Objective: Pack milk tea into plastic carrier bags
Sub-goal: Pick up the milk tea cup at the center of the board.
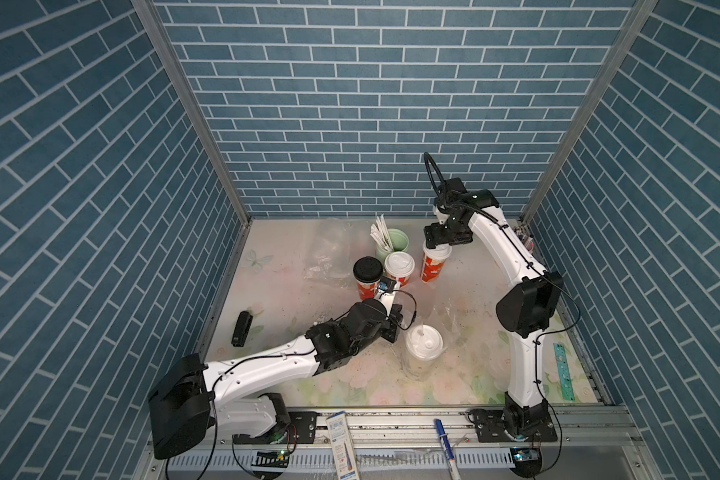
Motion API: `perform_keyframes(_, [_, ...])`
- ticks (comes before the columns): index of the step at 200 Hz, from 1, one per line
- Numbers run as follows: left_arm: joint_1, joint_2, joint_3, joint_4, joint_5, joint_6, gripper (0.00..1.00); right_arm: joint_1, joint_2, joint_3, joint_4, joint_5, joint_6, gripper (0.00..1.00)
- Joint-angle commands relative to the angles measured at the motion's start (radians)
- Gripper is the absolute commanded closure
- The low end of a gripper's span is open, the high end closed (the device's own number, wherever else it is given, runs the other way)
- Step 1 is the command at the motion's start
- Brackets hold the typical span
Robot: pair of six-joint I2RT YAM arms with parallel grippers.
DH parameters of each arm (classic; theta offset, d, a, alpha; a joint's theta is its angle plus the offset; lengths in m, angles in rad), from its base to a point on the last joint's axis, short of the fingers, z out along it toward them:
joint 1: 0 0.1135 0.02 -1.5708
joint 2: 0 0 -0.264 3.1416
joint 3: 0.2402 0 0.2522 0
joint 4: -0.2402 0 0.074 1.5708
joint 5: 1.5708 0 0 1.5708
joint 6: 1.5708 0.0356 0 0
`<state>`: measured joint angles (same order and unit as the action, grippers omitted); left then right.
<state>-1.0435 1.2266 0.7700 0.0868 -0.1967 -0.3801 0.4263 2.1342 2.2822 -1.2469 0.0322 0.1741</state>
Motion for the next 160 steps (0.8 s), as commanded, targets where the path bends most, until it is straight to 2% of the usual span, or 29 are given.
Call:
perform_keyframes(1, [0.011,-0.005,-0.011,0.005,0.002,0.01,1.0,0.015,0.018,0.026,-0.037,0.029,-0.036,0.13])
perform_keyframes(95, [0.014,-0.018,-0.02,0.005,-0.003,0.011,1.0,0.03,0.039,0.016,-0.049,0.039,-0.033,0.15])
perform_keyframes(160, [0.014,-0.024,-0.024,0.007,-0.003,0.009,1.0,0.031,0.028,-0.001,-0.036,0.025,-0.03,0.22])
